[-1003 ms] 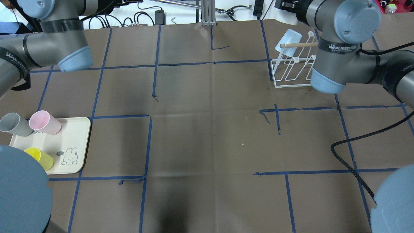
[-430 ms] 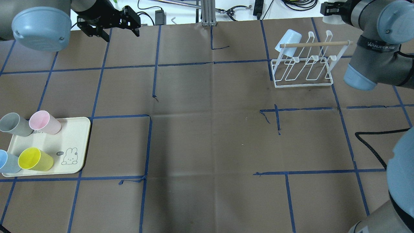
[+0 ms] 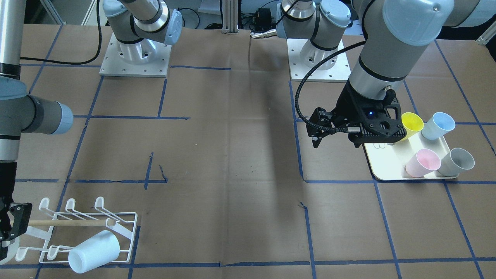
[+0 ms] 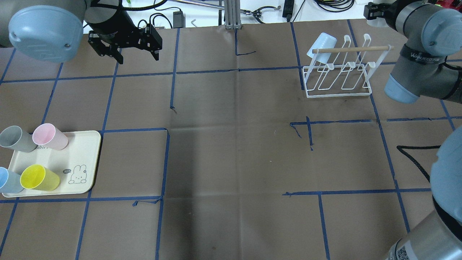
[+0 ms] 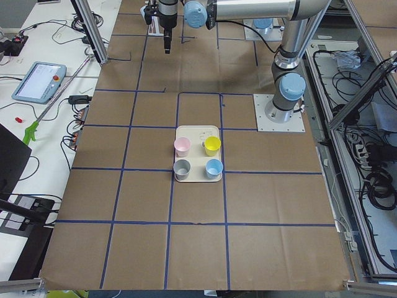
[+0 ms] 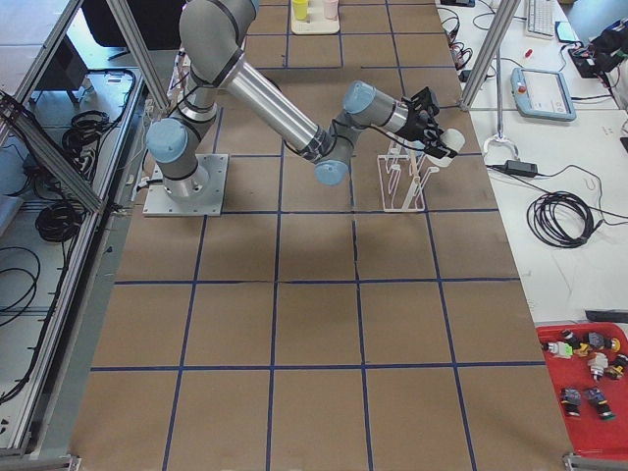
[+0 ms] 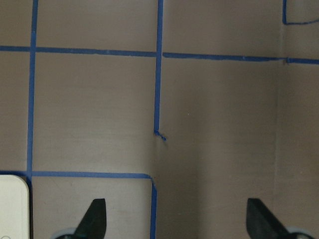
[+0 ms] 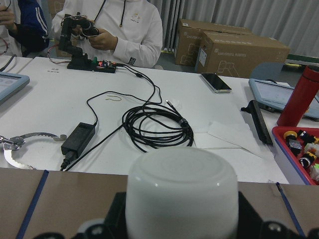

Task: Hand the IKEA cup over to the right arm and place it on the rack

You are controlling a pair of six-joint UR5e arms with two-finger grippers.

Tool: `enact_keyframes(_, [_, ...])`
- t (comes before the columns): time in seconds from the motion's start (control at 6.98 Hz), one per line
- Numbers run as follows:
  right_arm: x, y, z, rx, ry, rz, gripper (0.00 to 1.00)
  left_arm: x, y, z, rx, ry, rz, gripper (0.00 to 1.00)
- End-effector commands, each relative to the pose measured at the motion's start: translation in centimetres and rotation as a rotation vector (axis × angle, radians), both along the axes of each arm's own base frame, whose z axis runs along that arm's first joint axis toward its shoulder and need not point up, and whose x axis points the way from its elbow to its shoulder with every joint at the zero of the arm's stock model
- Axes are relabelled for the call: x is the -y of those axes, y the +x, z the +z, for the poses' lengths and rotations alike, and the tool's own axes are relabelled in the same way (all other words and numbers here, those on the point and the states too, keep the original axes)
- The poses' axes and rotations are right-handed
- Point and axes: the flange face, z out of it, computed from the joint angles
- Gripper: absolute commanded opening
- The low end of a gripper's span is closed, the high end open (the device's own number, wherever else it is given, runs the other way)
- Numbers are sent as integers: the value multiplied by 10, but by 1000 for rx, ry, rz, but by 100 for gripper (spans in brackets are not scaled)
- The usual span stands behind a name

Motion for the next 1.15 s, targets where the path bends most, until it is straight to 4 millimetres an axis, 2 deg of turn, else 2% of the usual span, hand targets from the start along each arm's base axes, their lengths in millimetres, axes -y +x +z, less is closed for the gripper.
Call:
enact_keyframes(0.0, [9, -3, -19, -2, -8, 2, 23, 2, 43, 0, -10, 35, 72, 100])
enact_keyframes(0.14, [16, -4, -29, 0, -9, 2, 23, 1, 45, 0, -7, 37, 76, 100])
enact_keyframes(0.43, [14, -3, -38, 3, -14, 1, 23, 1, 41, 0, -9, 38, 70, 100])
enact_keyframes(0.72, [10, 3, -44, 11, 0, 4, 23, -5, 10, -1, -2, 37, 19, 100])
enact_keyframes(1.0, [1, 7, -55, 21, 19, 3, 23, -7, 10, 1, -3, 33, 18, 100])
